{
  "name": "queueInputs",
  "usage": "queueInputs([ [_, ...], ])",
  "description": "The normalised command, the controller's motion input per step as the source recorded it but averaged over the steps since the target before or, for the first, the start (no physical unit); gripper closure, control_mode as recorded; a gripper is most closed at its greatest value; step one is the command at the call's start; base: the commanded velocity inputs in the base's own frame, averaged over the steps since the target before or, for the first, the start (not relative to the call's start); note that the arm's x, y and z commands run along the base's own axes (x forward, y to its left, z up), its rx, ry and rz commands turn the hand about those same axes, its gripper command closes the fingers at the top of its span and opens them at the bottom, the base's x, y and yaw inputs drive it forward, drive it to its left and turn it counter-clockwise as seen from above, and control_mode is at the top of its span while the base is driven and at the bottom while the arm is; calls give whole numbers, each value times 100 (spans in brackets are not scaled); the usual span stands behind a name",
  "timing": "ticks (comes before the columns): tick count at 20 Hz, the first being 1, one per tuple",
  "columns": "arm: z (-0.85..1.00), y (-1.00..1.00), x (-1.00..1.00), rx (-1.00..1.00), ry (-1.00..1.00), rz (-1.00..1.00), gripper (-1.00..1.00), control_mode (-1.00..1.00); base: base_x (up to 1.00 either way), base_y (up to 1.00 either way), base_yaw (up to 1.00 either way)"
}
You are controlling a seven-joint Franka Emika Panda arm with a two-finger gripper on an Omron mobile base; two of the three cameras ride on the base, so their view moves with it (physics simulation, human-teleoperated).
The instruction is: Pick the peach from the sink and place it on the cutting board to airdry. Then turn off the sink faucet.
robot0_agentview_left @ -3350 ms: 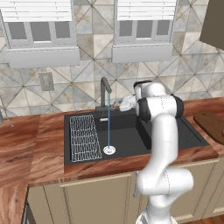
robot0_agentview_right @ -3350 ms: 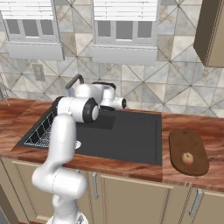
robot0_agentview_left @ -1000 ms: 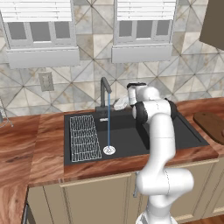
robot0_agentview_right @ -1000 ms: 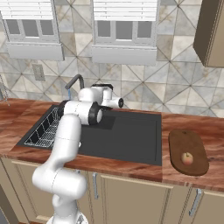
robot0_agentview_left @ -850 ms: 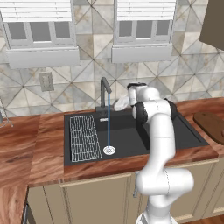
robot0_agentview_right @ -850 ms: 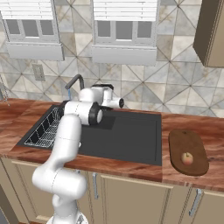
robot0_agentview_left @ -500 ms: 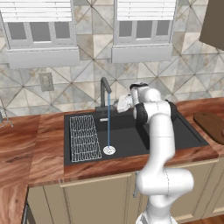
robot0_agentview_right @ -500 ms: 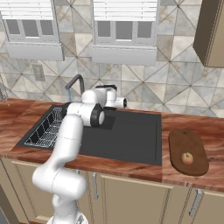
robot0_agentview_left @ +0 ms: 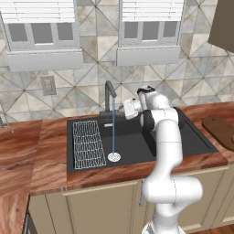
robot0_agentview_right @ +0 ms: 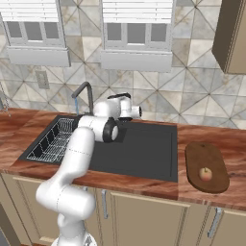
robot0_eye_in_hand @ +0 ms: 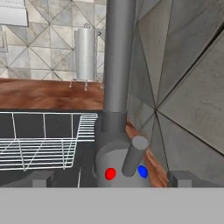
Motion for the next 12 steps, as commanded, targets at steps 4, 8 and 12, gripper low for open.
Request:
queueInputs([
  [4,22,91,66,0,0,19,-100,-100,0,0,0],
  [8,28,99,62,0,0,16,-100,-100,0,0,0],
  [12,46,100,55,-11,1,8,-100,-100,0,0,0],
])
